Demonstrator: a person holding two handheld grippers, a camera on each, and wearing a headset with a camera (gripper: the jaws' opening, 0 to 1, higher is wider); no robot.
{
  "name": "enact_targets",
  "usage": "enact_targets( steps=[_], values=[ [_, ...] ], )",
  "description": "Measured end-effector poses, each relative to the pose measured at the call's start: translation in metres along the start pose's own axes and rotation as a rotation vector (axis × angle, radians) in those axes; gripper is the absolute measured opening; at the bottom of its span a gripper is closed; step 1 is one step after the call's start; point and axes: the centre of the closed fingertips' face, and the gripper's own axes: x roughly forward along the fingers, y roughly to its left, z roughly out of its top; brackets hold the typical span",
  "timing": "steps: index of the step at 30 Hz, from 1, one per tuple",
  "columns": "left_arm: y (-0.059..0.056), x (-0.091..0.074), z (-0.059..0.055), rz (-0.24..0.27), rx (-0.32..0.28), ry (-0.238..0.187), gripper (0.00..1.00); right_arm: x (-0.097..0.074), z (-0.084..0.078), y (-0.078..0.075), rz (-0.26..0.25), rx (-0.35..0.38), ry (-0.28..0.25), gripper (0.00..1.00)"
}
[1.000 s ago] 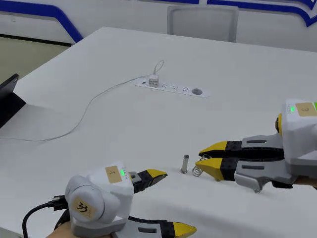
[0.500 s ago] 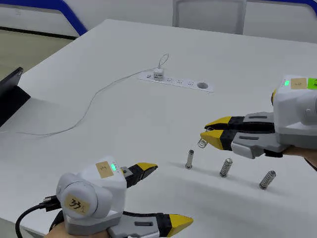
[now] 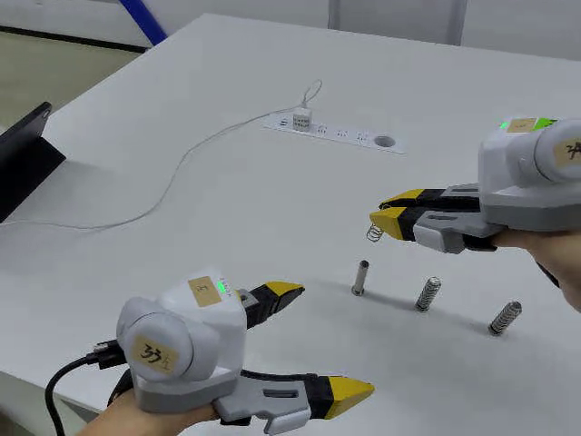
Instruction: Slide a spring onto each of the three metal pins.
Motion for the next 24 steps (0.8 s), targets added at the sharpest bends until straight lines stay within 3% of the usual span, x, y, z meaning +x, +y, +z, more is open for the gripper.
enact_targets(
  steps=[13,24],
  values=[
    [0.005,-0.001,0.0,0.016,-0.029,-0.006,0.8,0.015,-0.025,0.003,0.013,0.033,0.093,0.1],
    [0.007,-0.001,-0.001,0.02,-0.043,-0.005,0.8,0.022,-0.041,0.007,0.015,-0.002,0.141,0.11]
  ],
)
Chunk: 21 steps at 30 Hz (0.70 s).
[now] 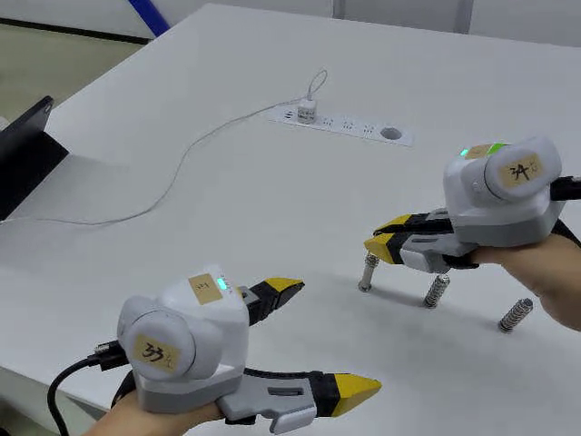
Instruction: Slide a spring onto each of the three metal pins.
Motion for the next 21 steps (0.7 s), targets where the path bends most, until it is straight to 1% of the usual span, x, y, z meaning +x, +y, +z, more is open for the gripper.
enact_targets(
  steps=[5,16,21],
  values=[
    [-0.001,0.0,0.0,0.0,-0.004,0.0,0.8,0.007,-0.012,-0.002,-0.004,0.006,0.017,0.11],
    [-0.001,0.0,-0.002,-0.001,-0.011,0.009,0.8,0.018,-0.028,0.0,-0.009,0.014,0.041,0.11],
    [-0.001,0.0,-0.004,-0.001,-0.013,0.016,0.8,0.022,-0.035,0.003,-0.005,-0.011,0.057,0.11]
  ],
)
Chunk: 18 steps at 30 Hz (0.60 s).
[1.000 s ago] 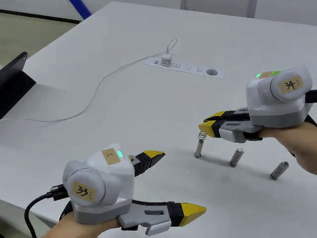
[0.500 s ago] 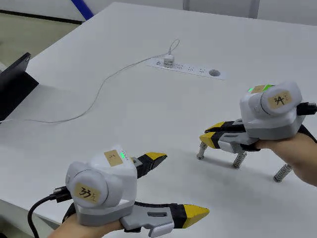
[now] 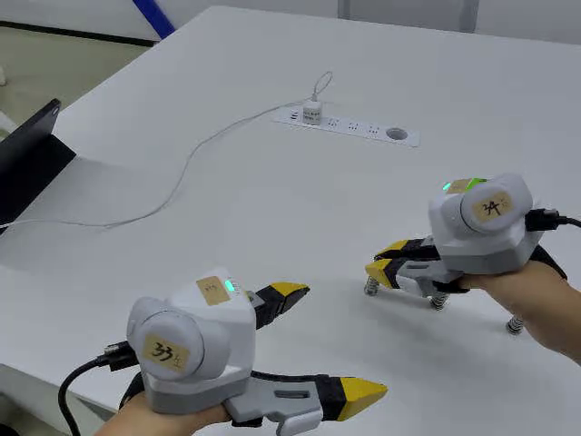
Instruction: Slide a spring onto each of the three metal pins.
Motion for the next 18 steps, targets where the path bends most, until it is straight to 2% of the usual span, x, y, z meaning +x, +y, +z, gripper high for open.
enact_targets(
  steps=[10,15,18],
  values=[
    [0.001,0.0,-0.001,0.003,-0.001,0.005,0.8,0.0,-0.003,-0.002,-0.011,0.021,0.0,0.11],
    [0.0,0.0,0.0,0.001,-0.001,0.005,0.8,-0.007,-0.001,-0.004,-0.022,0.024,-0.013,0.15],
    [0.001,0.0,0.0,0.003,-0.001,0.003,0.81,-0.013,0.003,-0.006,-0.031,0.038,-0.04,0.15]
  ],
)
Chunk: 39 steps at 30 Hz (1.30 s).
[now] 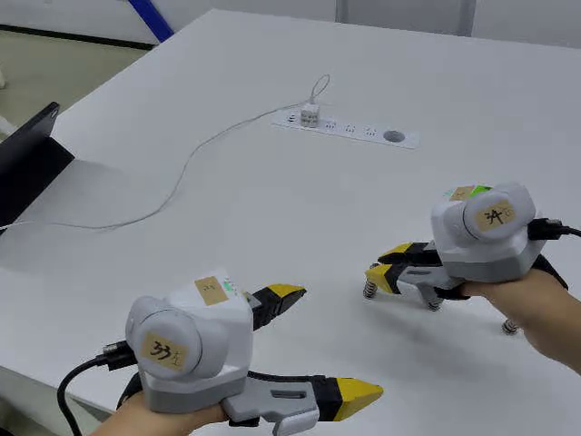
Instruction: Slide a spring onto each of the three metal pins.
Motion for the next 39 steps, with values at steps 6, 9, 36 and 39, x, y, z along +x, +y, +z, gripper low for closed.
enact_targets(
  steps=[6,9,36,39],
  values=[
    [0.003,0.0,0.0,0.011,-0.005,-0.001,0.81,-0.029,0.017,-0.006,-0.044,0.048,-0.111,0.18],
    [0.004,0.0,0.0,0.014,-0.006,-0.002,0.81,-0.049,0.013,-0.009,-0.074,0.049,-0.146,0.19],
    [0.011,-0.002,0.003,0.043,-0.039,-0.02,0.89,-0.175,-0.085,-0.024,-0.4,0.258,-0.255,0.45],
    [0.011,-0.001,0.002,0.04,-0.04,-0.014,0.91,-0.177,-0.094,-0.021,-0.415,0.275,-0.243,0.49]
  ],
)
